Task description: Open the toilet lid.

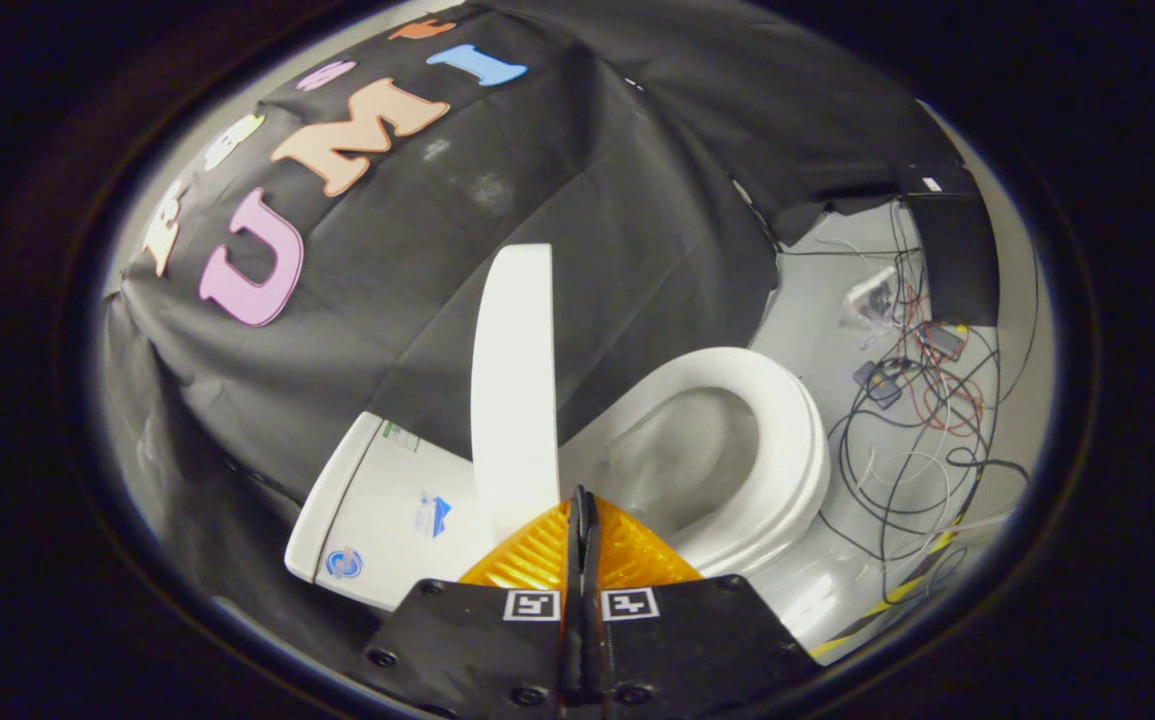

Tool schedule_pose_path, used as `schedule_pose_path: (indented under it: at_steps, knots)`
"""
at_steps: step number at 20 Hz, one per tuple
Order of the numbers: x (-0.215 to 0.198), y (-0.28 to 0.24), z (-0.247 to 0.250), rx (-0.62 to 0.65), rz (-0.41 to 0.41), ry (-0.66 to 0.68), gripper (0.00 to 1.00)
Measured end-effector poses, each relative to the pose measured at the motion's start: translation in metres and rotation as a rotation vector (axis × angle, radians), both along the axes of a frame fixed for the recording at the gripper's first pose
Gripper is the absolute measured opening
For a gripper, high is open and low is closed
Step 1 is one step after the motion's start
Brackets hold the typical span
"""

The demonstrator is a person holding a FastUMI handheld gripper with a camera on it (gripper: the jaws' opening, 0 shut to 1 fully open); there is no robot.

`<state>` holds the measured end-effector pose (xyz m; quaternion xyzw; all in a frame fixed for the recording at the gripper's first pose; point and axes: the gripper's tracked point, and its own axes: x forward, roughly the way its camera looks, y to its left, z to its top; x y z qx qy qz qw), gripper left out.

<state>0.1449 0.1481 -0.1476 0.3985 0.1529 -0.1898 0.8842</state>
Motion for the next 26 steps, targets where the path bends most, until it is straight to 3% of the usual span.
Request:
schedule_pose_path:
  at_steps: [26]
  knots:
    - [0.03, 0.058, 0.062, -0.327, 0.068, 0.034, 0.01]
